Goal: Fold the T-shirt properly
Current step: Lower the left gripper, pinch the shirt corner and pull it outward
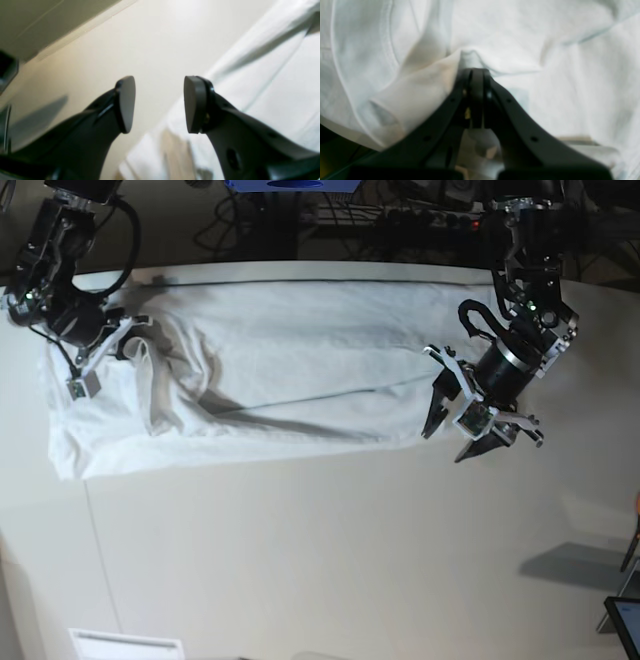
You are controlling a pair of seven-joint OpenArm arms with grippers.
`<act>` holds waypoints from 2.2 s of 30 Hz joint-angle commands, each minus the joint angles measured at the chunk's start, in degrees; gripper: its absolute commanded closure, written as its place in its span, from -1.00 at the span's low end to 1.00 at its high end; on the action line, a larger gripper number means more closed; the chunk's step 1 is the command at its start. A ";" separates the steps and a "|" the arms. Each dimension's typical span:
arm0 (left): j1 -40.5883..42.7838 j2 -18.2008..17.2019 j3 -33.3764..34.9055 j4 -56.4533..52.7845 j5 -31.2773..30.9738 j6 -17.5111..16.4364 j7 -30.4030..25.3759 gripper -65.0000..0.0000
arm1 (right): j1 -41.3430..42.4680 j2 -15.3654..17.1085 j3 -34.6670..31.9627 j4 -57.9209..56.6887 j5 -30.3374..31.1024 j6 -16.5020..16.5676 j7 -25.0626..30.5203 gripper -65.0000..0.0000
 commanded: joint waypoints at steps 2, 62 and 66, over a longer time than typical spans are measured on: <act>0.01 -0.21 0.03 0.92 0.37 -0.06 0.80 0.04 | 0.05 0.66 0.15 0.56 -1.43 -0.08 -0.20 1.00; 9.06 -8.21 -9.38 3.47 1.51 -0.06 12.14 0.90 | 0.49 -1.36 0.15 0.56 -1.34 0.09 1.38 1.00; 9.06 -14.54 -5.42 3.38 1.51 -0.06 12.14 0.90 | 0.40 -1.98 0.15 0.56 -1.34 -0.08 2.26 1.00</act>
